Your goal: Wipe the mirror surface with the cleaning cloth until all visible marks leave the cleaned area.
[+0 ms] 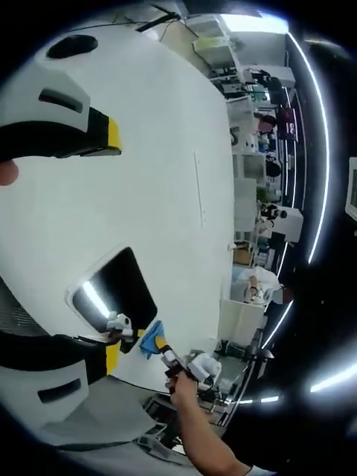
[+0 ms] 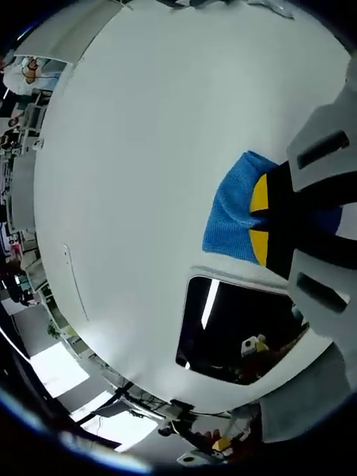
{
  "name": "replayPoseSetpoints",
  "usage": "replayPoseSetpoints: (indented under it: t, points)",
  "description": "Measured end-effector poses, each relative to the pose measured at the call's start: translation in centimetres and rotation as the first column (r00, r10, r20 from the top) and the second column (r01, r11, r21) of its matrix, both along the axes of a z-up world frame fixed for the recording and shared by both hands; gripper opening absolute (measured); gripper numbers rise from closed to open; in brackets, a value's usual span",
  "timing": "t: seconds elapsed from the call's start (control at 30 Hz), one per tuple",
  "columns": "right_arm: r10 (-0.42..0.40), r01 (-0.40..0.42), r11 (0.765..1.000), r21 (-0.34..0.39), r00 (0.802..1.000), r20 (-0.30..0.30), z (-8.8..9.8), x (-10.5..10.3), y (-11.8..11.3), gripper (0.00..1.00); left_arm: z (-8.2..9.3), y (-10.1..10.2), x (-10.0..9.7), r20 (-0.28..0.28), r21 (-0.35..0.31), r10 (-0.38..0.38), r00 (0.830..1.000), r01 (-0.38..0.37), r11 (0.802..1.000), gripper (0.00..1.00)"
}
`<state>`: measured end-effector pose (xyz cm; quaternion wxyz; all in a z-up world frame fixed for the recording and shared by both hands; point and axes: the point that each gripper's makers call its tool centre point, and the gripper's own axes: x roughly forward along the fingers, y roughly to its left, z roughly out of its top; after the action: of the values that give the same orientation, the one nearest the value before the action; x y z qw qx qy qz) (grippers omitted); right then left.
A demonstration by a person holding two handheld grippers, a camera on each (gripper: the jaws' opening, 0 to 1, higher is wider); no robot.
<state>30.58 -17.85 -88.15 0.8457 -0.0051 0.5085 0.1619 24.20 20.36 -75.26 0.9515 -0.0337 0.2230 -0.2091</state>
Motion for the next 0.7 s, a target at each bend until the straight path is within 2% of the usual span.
replayPoseSetpoints:
  t: [0.03, 0.07, 0.1, 0.13, 0.17, 0.2, 0.23, 0.27, 0.33, 0.4, 0.43, 0.53, 0.57, 0.67, 0.7]
  points:
    - [0.061, -0.064, 0.996, 0.058, 0.997, 0.049, 1.0, 0.3, 1.1, 0.05, -0.1, 0.1, 0.0, -0.002, 0.003, -0.002, 1.0, 0.002, 1.0, 0.99]
    - [0.057, -0.061, 0.998, 0.036, 0.995, 0.085, 1.4, 0.8, 0.9, 0.07, -0.1, 0.2, -0.3, -0.007, 0.007, -0.006, 1.0, 0.006, 1.0, 0.99]
    - [0.074, -0.071, 0.997, -0.034, 0.989, 0.125, 2.1, 1.0, 0.0, 0.05, -0.2, 0.5, -0.4, -0.01, 0.011, -0.008, 1.0, 0.008, 1.0, 0.99]
    - [0.08, -0.074, 0.996, -0.047, 0.984, 0.157, 3.1, 1.0, -0.1, 0.0, -0.1, 0.8, -0.7, -0.013, 0.017, -0.007, 1.0, 0.007, 1.0, 0.99]
    - [0.074, -0.069, 0.997, -0.032, 0.982, 0.173, 3.5, 1.1, 0.0, 0.0, 0.1, 0.9, -0.8, -0.014, 0.019, -0.006, 1.0, 0.006, 1.0, 0.99]
    - [0.014, -0.032, 0.995, 0.098, 0.984, 0.176, 5.0, 0.7, 0.9, 0.0, 0.2, 1.3, -1.0, -0.018, 0.025, 0.001, 1.0, 0.0, 1.0, 0.99]
    - [0.0, -0.017, 0.995, 0.096, 0.984, 0.176, 5.2, 0.6, 0.6, 0.0, 0.4, 1.7, -1.0, -0.017, 0.024, 0.005, 1.0, -0.005, 1.0, 0.99]
    - [-0.013, 0.002, 0.998, 0.059, 0.983, 0.182, 5.6, 0.4, -0.4, 0.0, 0.5, 2.0, -1.1, -0.015, 0.025, 0.008, 1.0, -0.008, 1.0, 0.99]
    - [-0.008, -0.01, 0.997, 0.073, 0.971, 0.241, 6.6, 0.3, -0.7, 0.0, 0.6, 3.2, -0.3, -0.004, 0.032, 0.008, 1.0, -0.007, 0.999, 0.99]
    - [0.049, -0.066, 0.995, 0.08, 0.98, 0.193, 6.4, -1.5, -0.7, 0.0, 0.8, 4.0, 0.1, 0.01, 0.025, 0.013, 1.0, -0.014, 1.0, 0.99]
    - [0.073, -0.089, 0.994, 0.069, 0.976, 0.205, 6.4, -1.8, -1.0, 0.0, 0.8, 4.2, 0.2, 0.015, 0.021, 0.017, 1.0, -0.017, 1.0, 0.99]
    - [0.062, -0.074, 0.996, 0.042, 0.971, 0.229, 6.6, -2.5, -2.4, 0.0, 0.5, 4.1, 0.4, 0.008, 0.001, 0.012, 1.0, -0.012, 1.0, 0.99]
    - [0.046, -0.059, 0.997, 0.051, 0.971, 0.235, 6.8, -3.0, -2.9, 0.03, 0.2, 4.1, 0.5, 0.004, -0.006, 0.007, 1.0, -0.007, 1.0, 0.99]
    - [0.034, -0.054, 0.997, 0.063, 0.958, 0.283, 7.3, -3.4, -3.8, 0.28, -0.1, 3.8, 0.9, 0.006, -0.018, -0.019, 1.0, 0.019, 1.0, 0.99]
    - [0.047, -0.068, 0.996, 0.059, 0.952, 0.302, 7.3, -3.5, -4.0, 0.4, -0.3, 3.7, 0.9, 0.003, -0.012, -0.029, 1.0, 0.029, 0.999, 0.99]
